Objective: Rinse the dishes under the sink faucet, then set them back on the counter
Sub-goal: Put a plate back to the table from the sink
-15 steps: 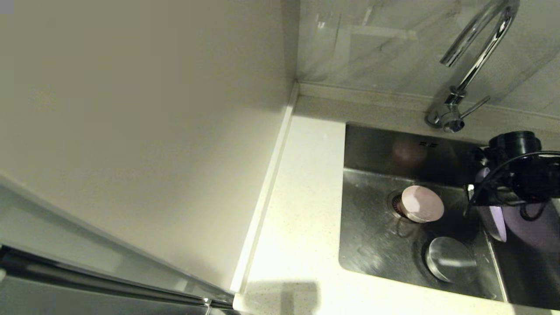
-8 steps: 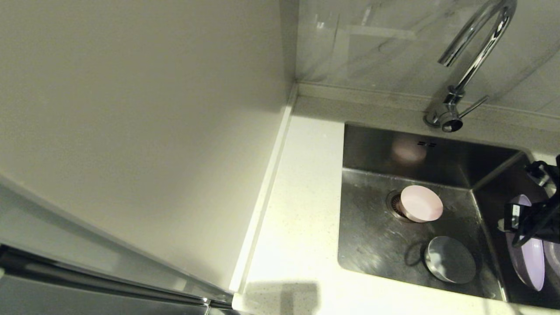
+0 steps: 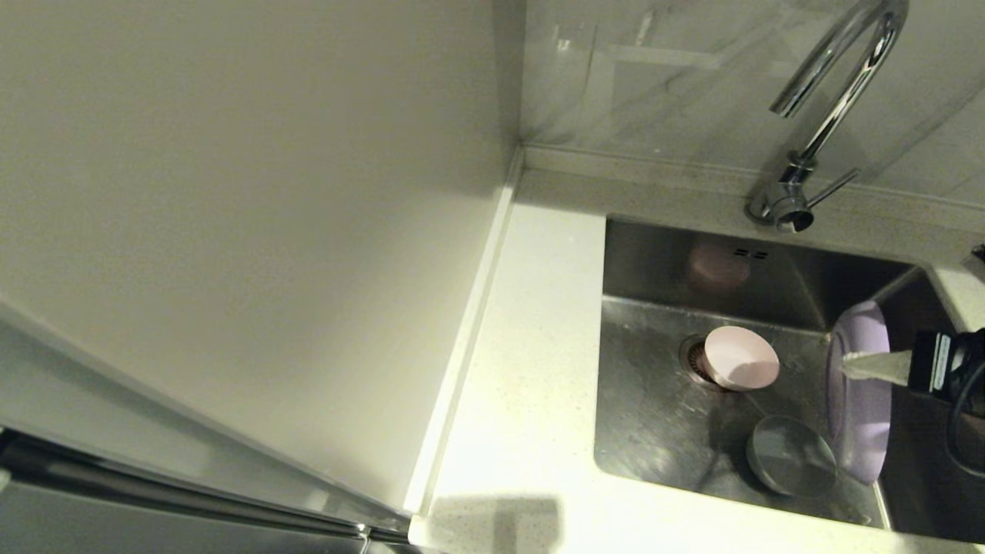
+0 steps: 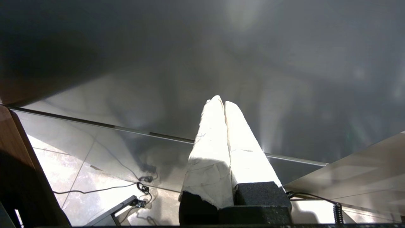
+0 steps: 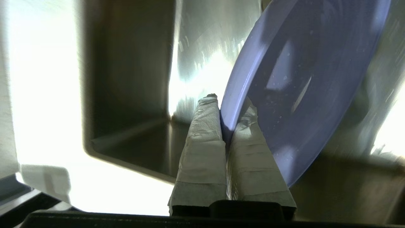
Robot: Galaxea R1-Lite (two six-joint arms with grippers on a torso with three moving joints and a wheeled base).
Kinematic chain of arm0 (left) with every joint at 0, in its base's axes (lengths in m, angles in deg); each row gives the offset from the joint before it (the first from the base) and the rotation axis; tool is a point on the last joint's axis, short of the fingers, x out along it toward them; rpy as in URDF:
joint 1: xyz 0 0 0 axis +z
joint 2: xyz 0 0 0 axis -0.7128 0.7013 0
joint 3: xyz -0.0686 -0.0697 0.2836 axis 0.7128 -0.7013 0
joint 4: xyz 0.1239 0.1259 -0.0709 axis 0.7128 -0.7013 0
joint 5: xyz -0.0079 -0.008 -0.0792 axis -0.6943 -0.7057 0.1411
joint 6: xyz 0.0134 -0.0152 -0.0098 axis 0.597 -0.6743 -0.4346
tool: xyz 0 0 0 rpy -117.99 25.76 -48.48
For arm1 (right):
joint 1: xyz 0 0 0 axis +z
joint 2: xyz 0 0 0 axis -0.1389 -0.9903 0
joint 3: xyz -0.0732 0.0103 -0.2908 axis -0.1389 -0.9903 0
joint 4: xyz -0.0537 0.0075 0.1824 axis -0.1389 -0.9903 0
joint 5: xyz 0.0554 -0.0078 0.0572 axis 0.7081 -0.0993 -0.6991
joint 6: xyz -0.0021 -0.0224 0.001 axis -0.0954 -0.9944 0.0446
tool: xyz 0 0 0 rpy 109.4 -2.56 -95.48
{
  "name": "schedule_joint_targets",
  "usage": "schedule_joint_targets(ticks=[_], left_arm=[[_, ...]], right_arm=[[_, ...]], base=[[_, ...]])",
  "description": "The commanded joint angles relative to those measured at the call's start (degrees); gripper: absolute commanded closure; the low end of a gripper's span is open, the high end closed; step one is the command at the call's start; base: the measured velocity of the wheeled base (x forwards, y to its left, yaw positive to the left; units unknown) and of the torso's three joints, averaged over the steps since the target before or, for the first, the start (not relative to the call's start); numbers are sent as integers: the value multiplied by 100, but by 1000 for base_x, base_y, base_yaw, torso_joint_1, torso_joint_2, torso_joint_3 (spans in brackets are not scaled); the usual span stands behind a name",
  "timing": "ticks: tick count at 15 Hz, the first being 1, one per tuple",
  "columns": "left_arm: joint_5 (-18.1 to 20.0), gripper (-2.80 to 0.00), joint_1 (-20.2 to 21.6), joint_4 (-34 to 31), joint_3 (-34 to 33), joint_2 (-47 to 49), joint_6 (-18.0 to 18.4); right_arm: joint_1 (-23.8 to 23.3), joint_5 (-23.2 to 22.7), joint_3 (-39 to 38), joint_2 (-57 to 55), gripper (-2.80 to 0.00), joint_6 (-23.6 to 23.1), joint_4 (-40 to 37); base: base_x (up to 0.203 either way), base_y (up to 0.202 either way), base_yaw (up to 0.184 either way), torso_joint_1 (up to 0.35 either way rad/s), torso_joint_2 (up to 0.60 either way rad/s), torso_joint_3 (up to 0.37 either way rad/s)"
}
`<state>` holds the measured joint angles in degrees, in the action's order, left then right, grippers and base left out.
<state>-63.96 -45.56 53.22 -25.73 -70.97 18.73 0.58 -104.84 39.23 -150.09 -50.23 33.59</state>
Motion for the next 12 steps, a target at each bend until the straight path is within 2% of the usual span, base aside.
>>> schedule_joint_targets(ticks=[1, 3, 4, 7, 8, 9, 12], left_arm=[[0, 0, 1, 5, -14, 0, -2], [0, 0, 1, 9, -18, 0, -2], [0, 0, 1, 0, -18, 0, -2], [0, 0, 1, 1, -18, 0, -2], [0, 0, 1, 8, -18, 0, -2], [0, 0, 1, 9, -18, 0, -2], [0, 0, 1, 0, -18, 0, -2]], right_arm=[[84, 458, 518, 329, 0, -212, 1], [32, 1613, 902, 303, 0, -1246, 15], [-153, 1946, 1040, 288, 0, -1770, 20], [-1156, 2320, 1105, 376, 0, -3342, 3], [-1418, 2330, 1000, 409, 0, -3668, -5], [-1500, 2342, 815, 405, 0, -3788, -9], [-1689, 2377, 457, 143, 0, -3861, -17]], base=[[0, 0, 0, 0, 0, 0], [0, 0, 0, 0, 0, 0], [0, 0, 0, 0, 0, 0], [0, 0, 0, 0, 0, 0], [0, 0, 0, 0, 0, 0], [0, 0, 0, 0, 0, 0], [0, 0, 0, 0, 0, 0]])
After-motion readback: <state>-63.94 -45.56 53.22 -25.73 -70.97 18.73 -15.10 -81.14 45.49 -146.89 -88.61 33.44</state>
